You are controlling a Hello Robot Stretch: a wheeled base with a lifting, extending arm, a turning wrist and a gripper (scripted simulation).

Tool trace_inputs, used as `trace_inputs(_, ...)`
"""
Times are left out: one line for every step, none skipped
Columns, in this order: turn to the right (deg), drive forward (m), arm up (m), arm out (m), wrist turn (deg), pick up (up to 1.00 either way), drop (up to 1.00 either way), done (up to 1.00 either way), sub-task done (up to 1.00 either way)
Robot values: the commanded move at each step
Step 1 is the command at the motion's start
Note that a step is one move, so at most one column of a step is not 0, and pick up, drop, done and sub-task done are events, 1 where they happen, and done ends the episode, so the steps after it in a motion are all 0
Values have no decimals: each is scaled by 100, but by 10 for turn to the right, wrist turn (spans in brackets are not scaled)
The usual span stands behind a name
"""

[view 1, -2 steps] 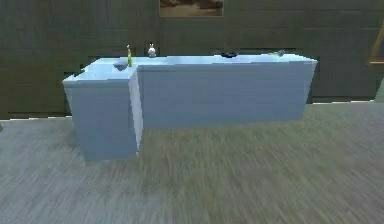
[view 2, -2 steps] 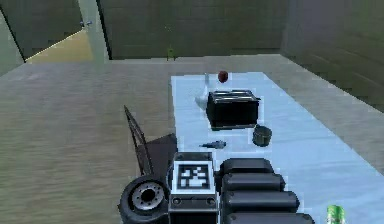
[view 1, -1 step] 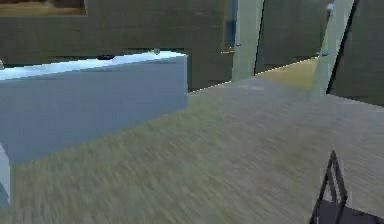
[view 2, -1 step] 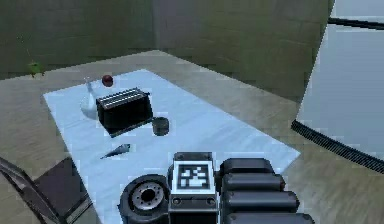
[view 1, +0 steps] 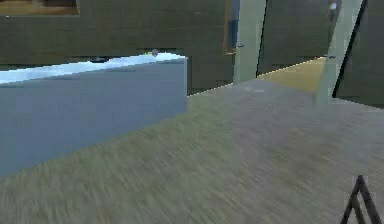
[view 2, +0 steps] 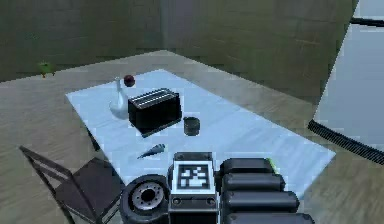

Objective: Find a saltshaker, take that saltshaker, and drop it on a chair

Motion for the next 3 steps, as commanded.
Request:
trace_inputs(330, 0, 0, 0, 0, 0, 0, 0, 0)
trace_inputs(0, 45, 0, 0, 0, 0, 0, 0, 0)
trace_inputs(-240, 0, 0, 0, 0, 0, 0, 0, 0)
